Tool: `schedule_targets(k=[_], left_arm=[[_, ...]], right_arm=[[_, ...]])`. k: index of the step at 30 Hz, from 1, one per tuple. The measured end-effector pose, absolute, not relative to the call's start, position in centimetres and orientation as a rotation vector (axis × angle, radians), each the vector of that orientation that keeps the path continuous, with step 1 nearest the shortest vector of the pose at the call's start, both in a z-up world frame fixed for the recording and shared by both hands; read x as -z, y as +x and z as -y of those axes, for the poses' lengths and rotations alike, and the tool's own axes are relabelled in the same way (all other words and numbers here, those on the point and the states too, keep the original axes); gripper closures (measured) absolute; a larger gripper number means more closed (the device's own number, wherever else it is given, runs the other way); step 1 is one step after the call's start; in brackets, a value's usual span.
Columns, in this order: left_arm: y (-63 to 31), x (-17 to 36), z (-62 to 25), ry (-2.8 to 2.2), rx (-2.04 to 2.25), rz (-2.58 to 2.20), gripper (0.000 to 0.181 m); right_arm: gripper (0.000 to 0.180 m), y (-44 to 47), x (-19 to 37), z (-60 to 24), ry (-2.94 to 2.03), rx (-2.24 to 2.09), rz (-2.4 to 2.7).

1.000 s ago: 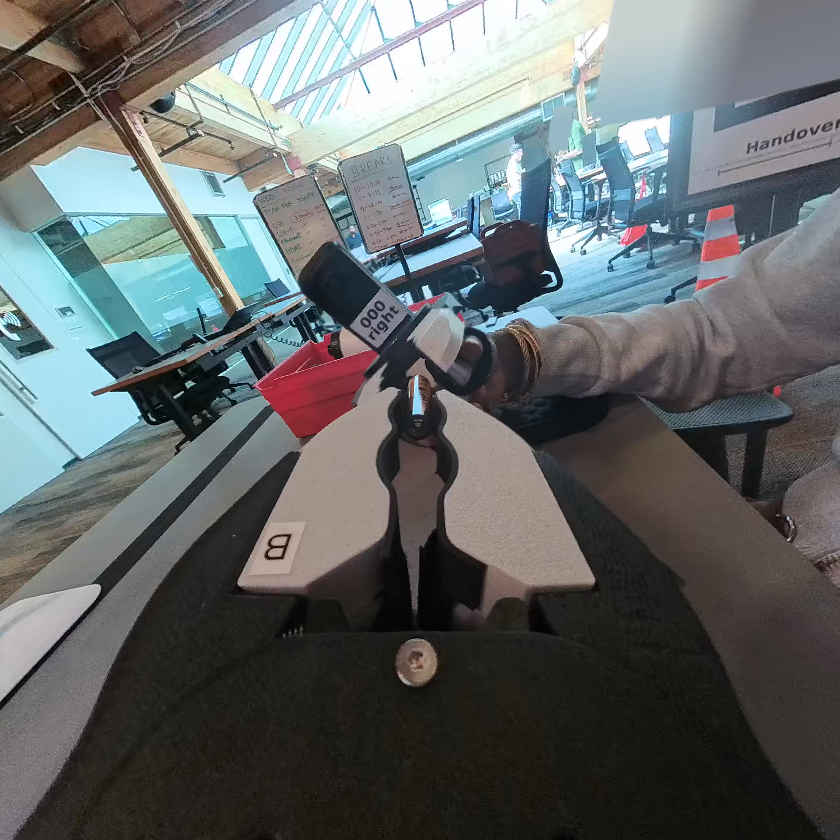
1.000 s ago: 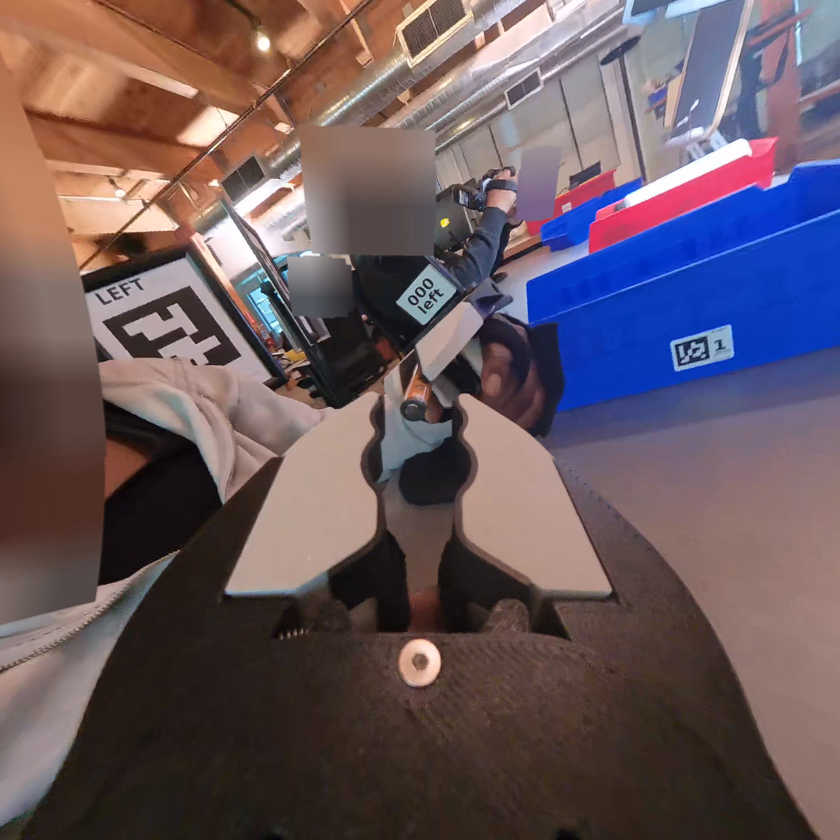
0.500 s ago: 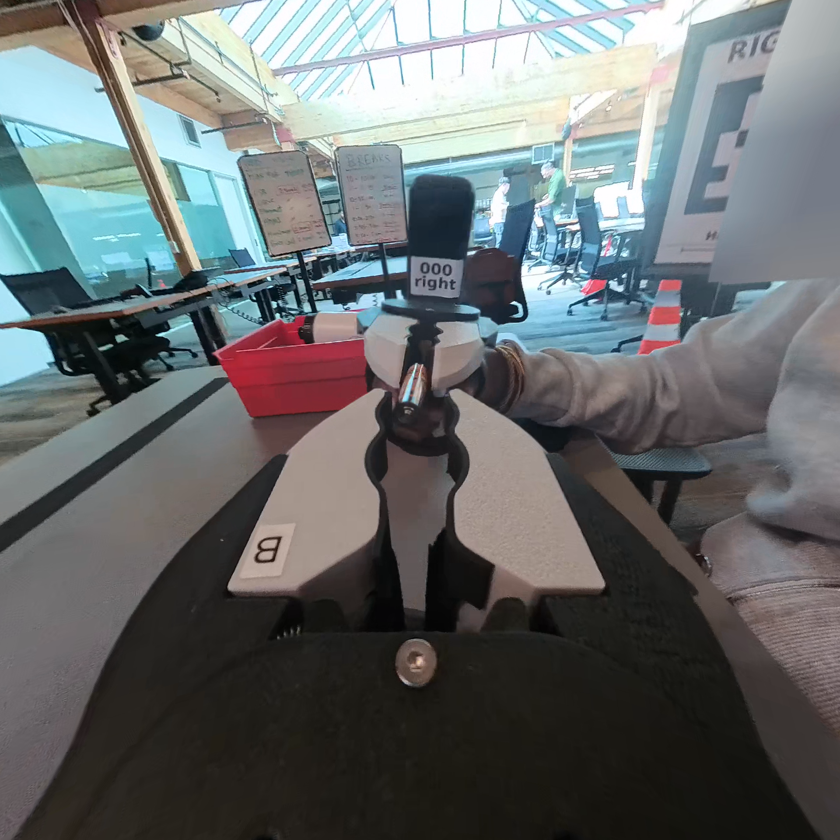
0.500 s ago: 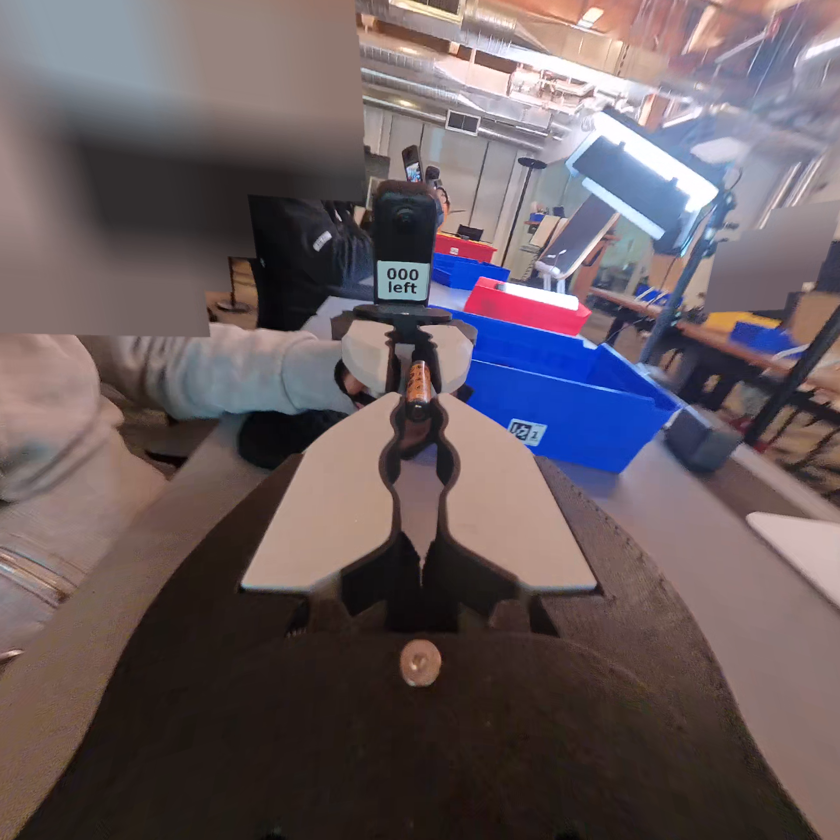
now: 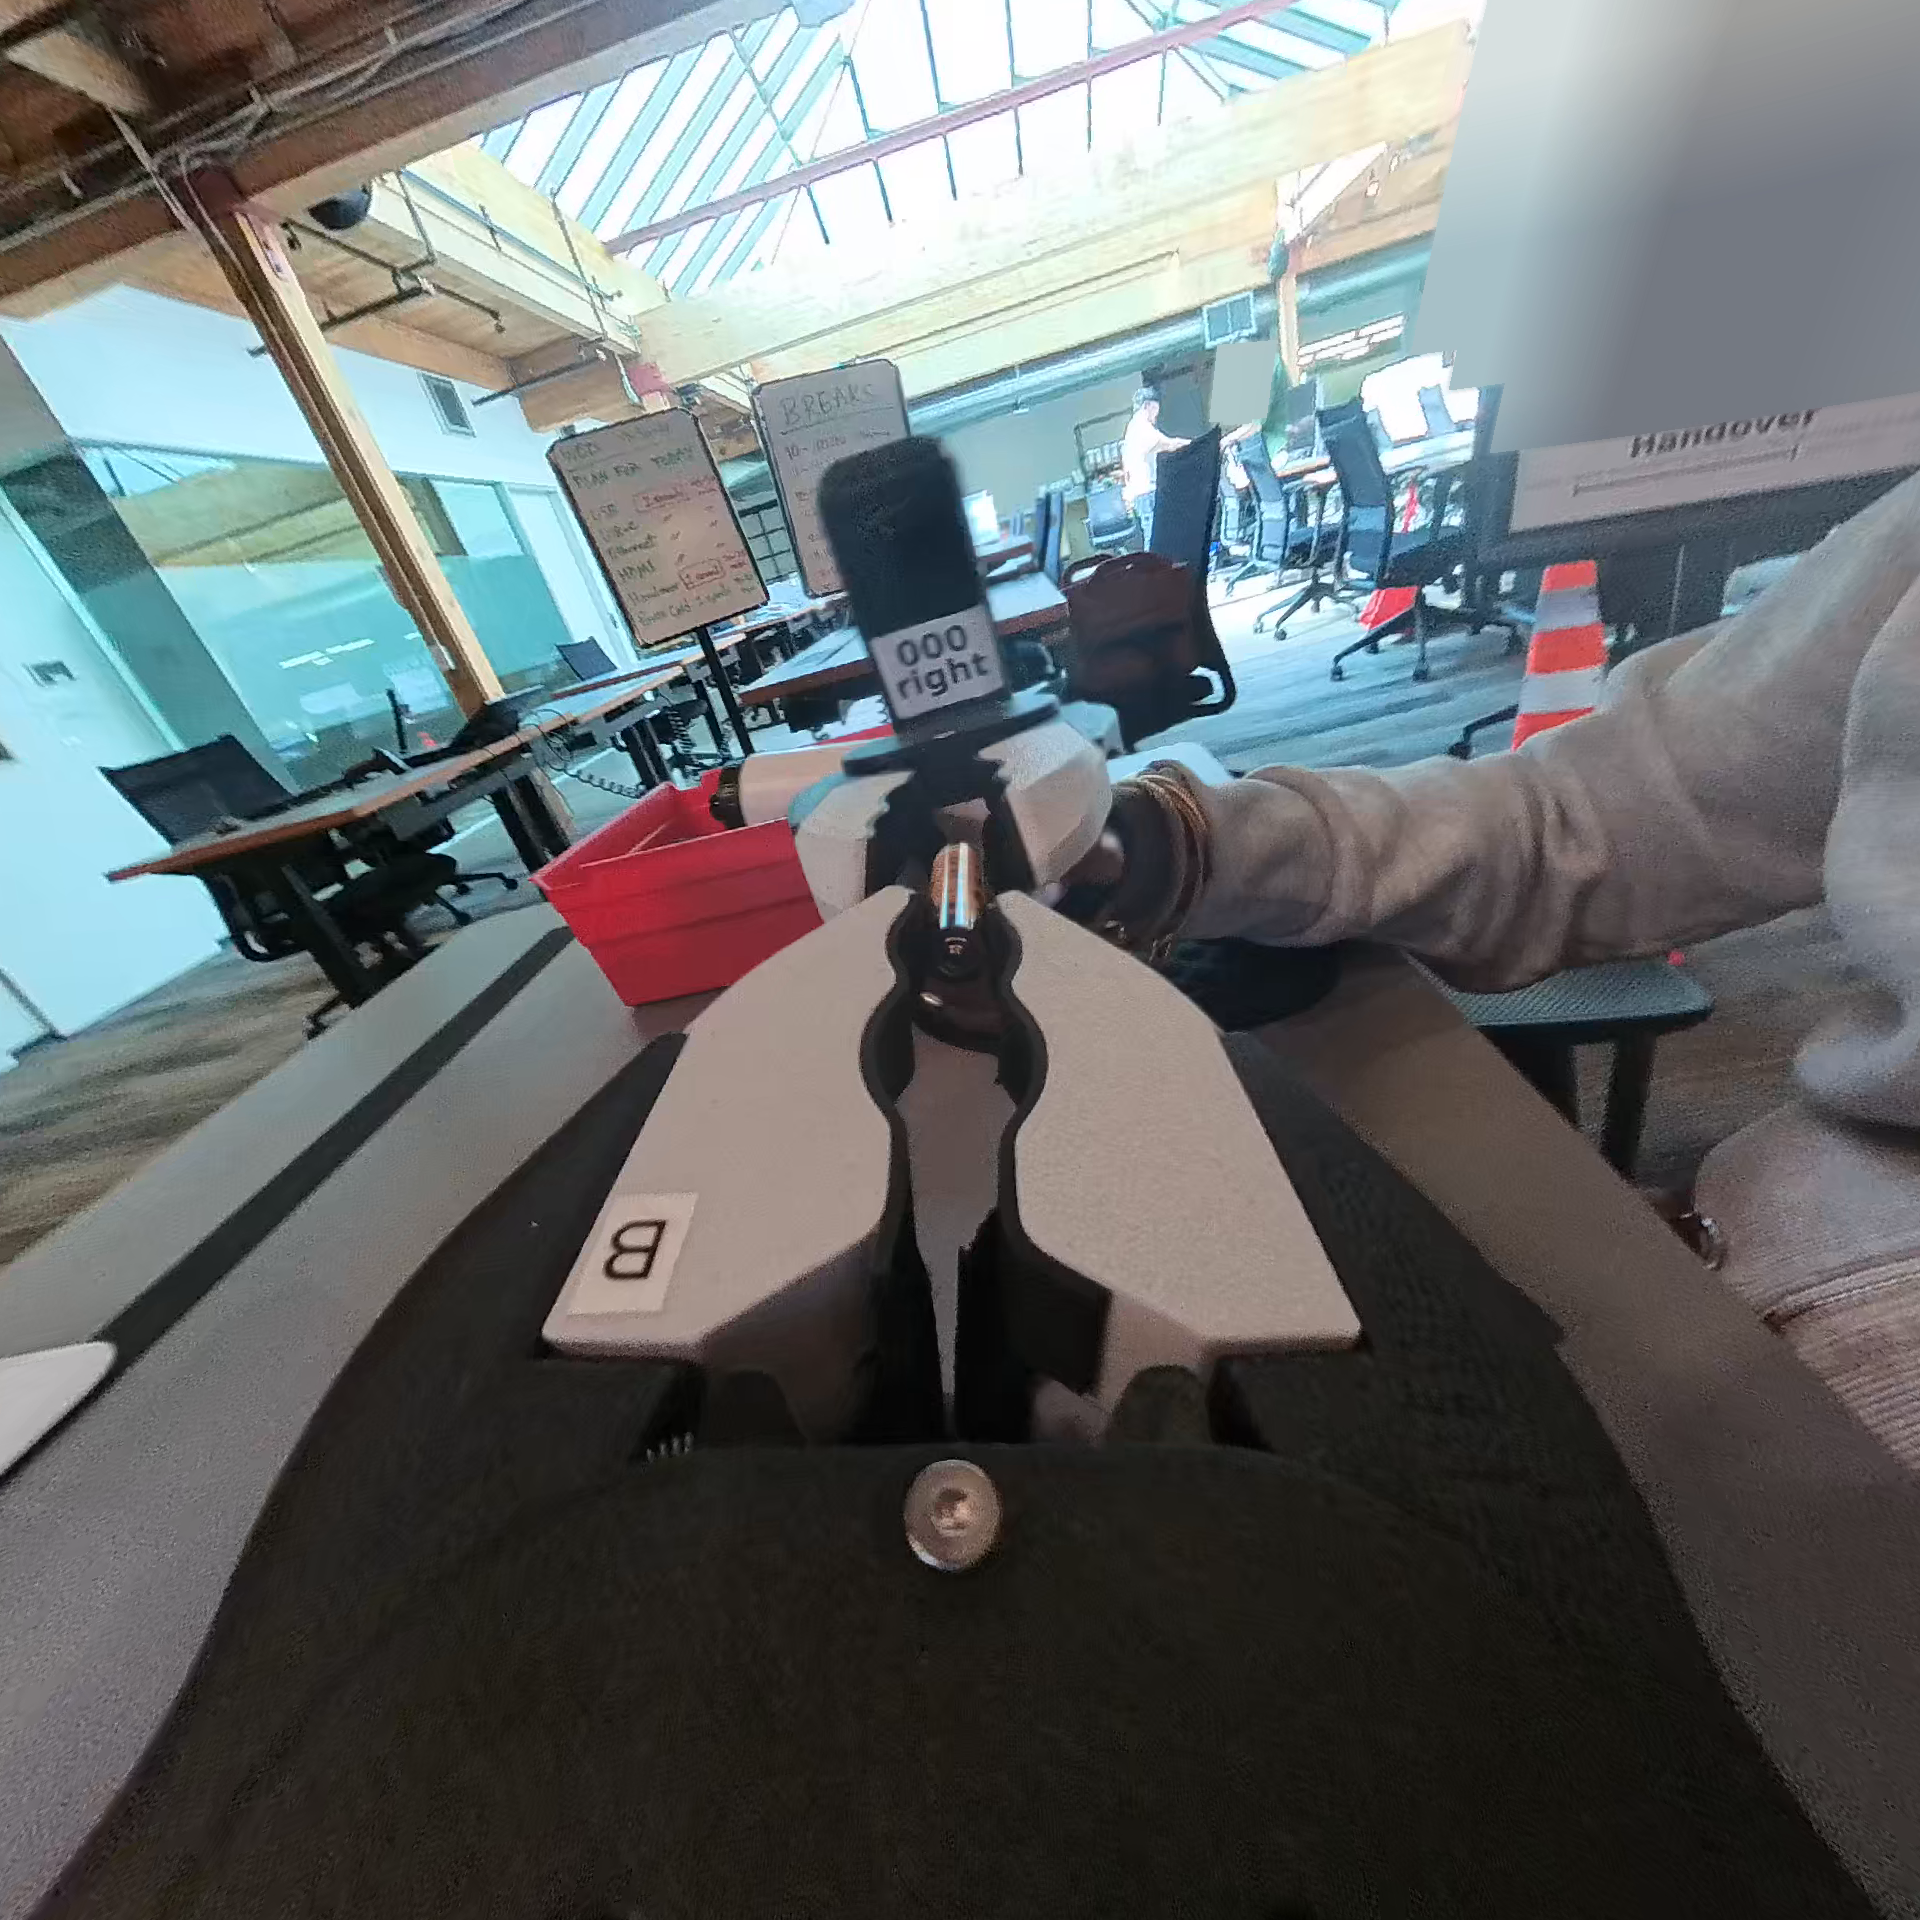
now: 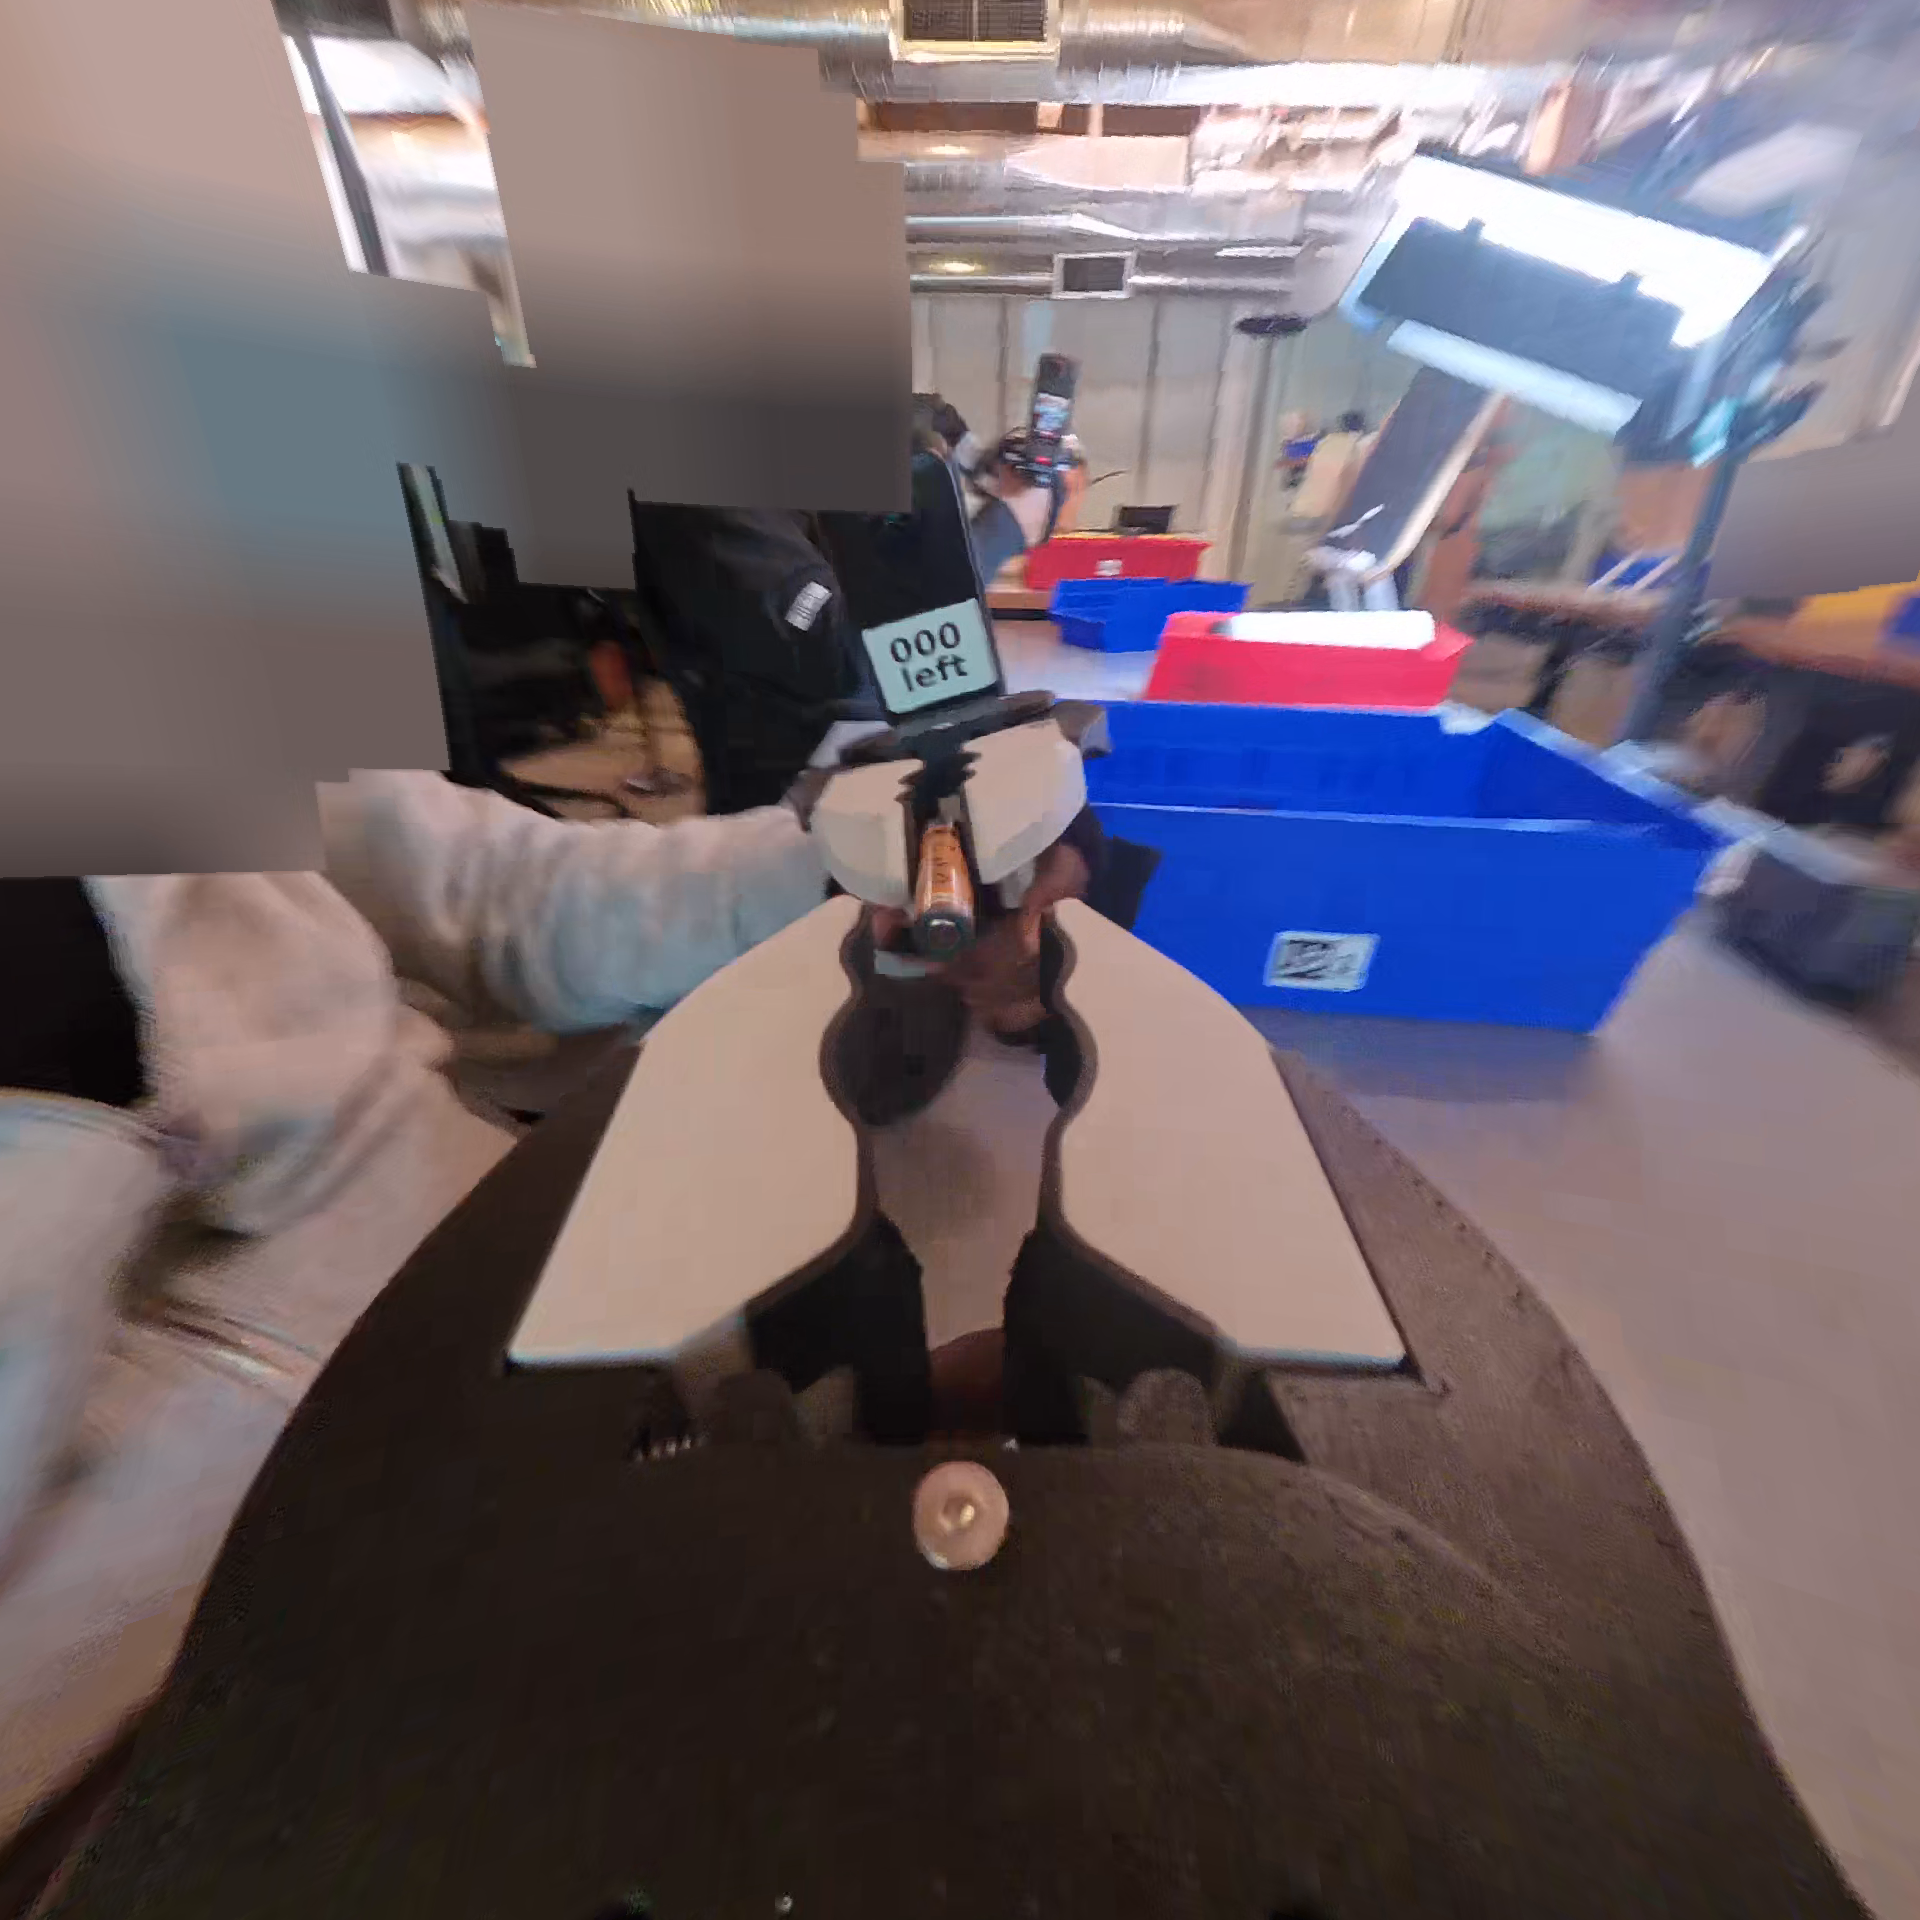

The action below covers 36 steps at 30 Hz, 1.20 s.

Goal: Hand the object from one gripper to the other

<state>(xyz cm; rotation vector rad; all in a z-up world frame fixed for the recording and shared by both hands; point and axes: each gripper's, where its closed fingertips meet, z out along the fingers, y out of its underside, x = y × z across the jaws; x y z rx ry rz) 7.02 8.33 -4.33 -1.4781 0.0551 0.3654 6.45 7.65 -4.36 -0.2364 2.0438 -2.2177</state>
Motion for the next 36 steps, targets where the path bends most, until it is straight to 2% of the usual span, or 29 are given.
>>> schedule_targets(k=[5,11,14,17,21,24,26,31,34,36], left_arm=[[6.81,4.6,-8.42,-1.498,-0.456,-0.093,0.171],[6.93,4.74,-8.61,-1.505,-0.47,-0.111,0.17],[6.86,4.78,-8.61,-1.502,-0.408,-0.061,0.17],[6.4,4.85,-8.4,-1.501,-0.31,0.028,0.161],[6.71,4.92,-8.46,-1.495,-0.154,0.082,0.157],[6.73,4.82,-8.38,-1.484,-0.119,0.097,0.158],[6.83,4.79,-8.33,-1.482,-0.103,0.096,0.165],[6.98,4.72,-8.31,-1.485,-0.108,0.076,0.17],[7.08,4.37,-8.25,-1.467,-0.186,0.024,0.171],[7.2,4.01,-8.15,-1.448,-0.283,-0.033,0.171]], right_arm=[[0.144,6.93,4.11,-7.74,0.04,1.898,-1.739],[0.168,6.94,4.47,-7.63,0.074,1.849,-1.723],[0.169,6.79,4.86,-7.6,0.029,1.904,-1.809],[0.169,6.58,4.65,-7.67,-0.084,2.045,-1.909],[0.169,6.46,4.11,-7.84,-0.409,2.342,-2.141],[0.169,6.52,4.42,-7.65,-0.634,2.436,-2.319],[0.169,6.61,4.53,-7.48,-0.713,2.467,-2.363],[0.169,6.69,4.61,-7.41,-0.746,2.476,-2.377],[0.167,6.69,4.39,-7.37,-0.605,2.455,-2.303],[0.154,6.72,4.3,-7.41,-0.42,2.358,-2.181]])
